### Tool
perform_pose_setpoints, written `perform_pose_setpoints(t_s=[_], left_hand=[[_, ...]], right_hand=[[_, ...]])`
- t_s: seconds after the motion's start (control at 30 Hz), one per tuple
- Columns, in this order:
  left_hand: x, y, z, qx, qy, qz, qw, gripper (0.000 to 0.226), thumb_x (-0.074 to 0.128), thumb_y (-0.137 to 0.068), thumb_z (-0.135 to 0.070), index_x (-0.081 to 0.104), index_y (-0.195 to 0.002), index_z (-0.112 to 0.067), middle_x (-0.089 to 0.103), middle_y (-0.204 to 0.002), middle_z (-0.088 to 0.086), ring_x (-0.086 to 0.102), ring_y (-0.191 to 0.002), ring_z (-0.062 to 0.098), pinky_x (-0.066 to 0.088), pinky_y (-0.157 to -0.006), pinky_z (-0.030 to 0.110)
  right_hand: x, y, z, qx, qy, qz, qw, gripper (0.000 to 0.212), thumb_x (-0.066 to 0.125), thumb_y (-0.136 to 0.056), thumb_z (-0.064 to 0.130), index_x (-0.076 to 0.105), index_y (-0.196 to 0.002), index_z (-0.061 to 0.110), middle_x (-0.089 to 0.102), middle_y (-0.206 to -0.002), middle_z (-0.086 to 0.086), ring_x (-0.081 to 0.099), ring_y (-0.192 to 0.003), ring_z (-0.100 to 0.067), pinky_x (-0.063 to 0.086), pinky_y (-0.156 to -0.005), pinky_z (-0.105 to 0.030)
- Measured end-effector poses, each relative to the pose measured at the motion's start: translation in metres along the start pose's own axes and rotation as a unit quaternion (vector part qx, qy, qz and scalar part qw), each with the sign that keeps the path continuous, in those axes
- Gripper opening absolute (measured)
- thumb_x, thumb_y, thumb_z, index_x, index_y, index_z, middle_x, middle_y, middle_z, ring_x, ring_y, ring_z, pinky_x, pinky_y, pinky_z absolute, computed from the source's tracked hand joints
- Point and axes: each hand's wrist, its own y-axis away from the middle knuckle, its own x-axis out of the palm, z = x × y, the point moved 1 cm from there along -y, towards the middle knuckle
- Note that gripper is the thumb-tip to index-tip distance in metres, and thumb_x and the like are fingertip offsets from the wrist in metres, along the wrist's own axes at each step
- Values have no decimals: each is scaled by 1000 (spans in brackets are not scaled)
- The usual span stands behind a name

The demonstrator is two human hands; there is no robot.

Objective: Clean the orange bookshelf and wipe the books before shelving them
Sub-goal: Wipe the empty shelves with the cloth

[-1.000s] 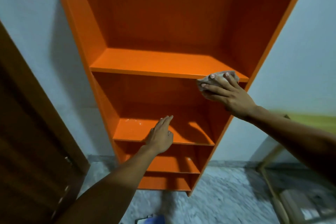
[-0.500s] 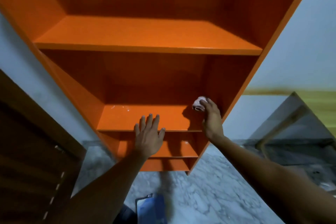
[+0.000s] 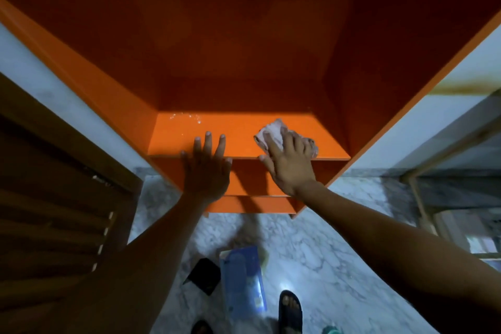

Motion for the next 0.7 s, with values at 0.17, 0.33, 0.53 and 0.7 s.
perform_pose_setpoints(t_s=[0.17,0.33,0.53,0.7], left_hand=[[-3,0,5,12,7,26,1000,67,23,-94,-53,34,-154,-25,26,-162,10,26,-147,40,20,-109,70],[-6,-8,17,48,7,41,998,75,19,-88,-61,29,-155,-29,20,-164,6,21,-150,36,18,-110,68],[-4,-10,21,52,16,45,998,84,4,-79,-67,7,-157,-35,-3,-167,-1,-3,-153,28,3,-116,61],[2,-8,23,64,30,0,997,81,14,-84,-67,14,-157,-34,4,-167,0,2,-153,27,5,-116,62]], right_hand=[[-3,17,7,-163,-62,-22,984,92,55,-63,-16,42,-145,23,50,-133,-19,39,-114,-32,36,-83,-46],[-26,1,-8,-105,-243,-34,964,79,38,-73,-9,46,-146,21,54,-120,-16,49,-107,-32,41,-92,-44],[-59,-64,-64,222,-175,-31,959,33,36,-102,20,53,-129,12,57,-120,-20,57,-101,-36,47,-88,-44],[-40,-91,-78,259,-198,132,936,48,28,-107,37,56,-129,4,62,-123,-24,59,-112,-36,43,-89,-37]])
